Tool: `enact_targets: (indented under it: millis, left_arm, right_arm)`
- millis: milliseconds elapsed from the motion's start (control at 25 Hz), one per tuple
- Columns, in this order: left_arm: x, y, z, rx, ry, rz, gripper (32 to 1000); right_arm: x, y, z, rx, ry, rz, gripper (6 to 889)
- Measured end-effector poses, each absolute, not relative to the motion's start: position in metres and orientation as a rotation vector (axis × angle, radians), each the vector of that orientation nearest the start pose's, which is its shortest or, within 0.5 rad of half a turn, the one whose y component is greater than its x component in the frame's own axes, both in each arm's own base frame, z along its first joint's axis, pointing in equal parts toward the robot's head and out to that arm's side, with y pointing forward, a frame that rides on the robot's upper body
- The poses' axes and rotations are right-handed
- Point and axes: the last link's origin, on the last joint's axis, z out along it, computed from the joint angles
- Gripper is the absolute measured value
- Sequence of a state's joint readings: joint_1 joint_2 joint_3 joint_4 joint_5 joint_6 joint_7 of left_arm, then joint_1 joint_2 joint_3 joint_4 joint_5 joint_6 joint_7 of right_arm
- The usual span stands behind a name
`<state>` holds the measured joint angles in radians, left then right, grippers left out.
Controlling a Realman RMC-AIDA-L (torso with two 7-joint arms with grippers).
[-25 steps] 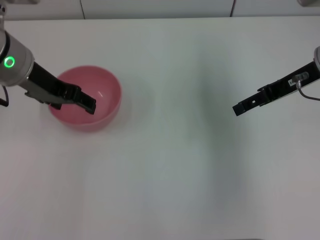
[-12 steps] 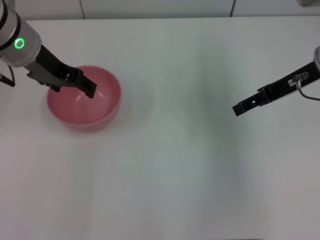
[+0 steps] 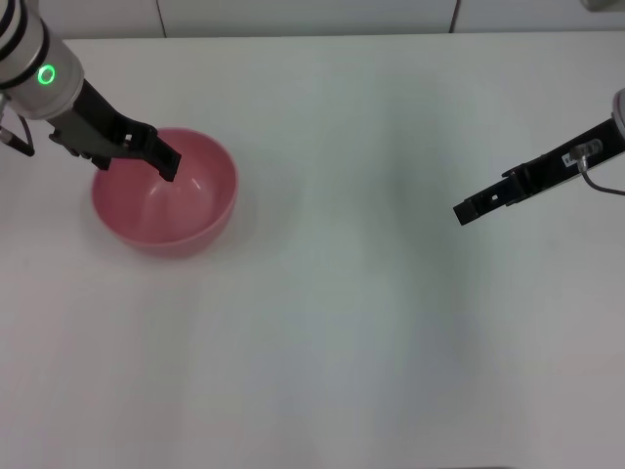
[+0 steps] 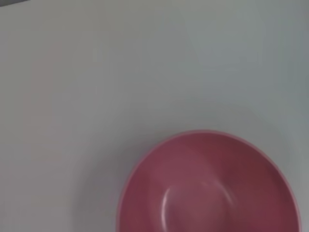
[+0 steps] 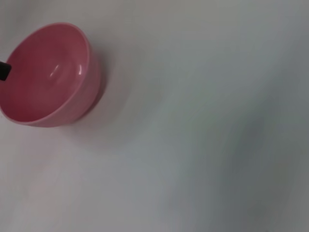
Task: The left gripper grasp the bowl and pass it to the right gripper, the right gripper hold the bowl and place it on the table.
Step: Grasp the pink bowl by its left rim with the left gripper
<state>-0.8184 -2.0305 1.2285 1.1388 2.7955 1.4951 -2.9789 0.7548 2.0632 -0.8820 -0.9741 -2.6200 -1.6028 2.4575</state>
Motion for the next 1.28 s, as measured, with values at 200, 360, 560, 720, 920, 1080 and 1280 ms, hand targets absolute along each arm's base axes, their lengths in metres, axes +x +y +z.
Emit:
enact_targets:
  millis: [200, 360, 560, 720, 920, 1080, 1280]
  left_arm:
    - [-0.185, 0.419, 0.033, -2.105, -1.355, 0.430, 883]
    - [-0.187, 0.422, 0.030, -2.108, -1.349, 0.433, 883]
    - [-0.186, 0.423, 0.030, -2.110, -1.341, 0.426, 883]
    - [-0.187, 0.423, 0.029, -2.108, -1.339, 0.420, 883]
    - [-0.189, 0.424, 0.030, -2.107, -1.337, 0.416, 882]
    - [-0.191, 0.424, 0.028, -2.110, -1.337, 0.418, 882]
    - [-0.198, 0.427, 0.022, -2.105, -1.349, 0.427, 882]
  right_arm:
    - [0.223, 0.379, 0.023, -2.516, 1.410, -0.235, 877]
    - [0.223, 0.379, 0.023, -2.516, 1.410, -0.235, 877]
    - [0.225, 0.378, 0.023, -2.514, 1.414, -0.236, 877]
    - [0.225, 0.378, 0.023, -2.513, 1.417, -0.236, 877]
    - [0.225, 0.378, 0.023, -2.514, 1.415, -0.236, 877]
    - [0.225, 0.378, 0.023, -2.513, 1.414, -0.236, 877]
    - [0.225, 0.378, 0.023, -2.513, 1.414, -0.235, 877]
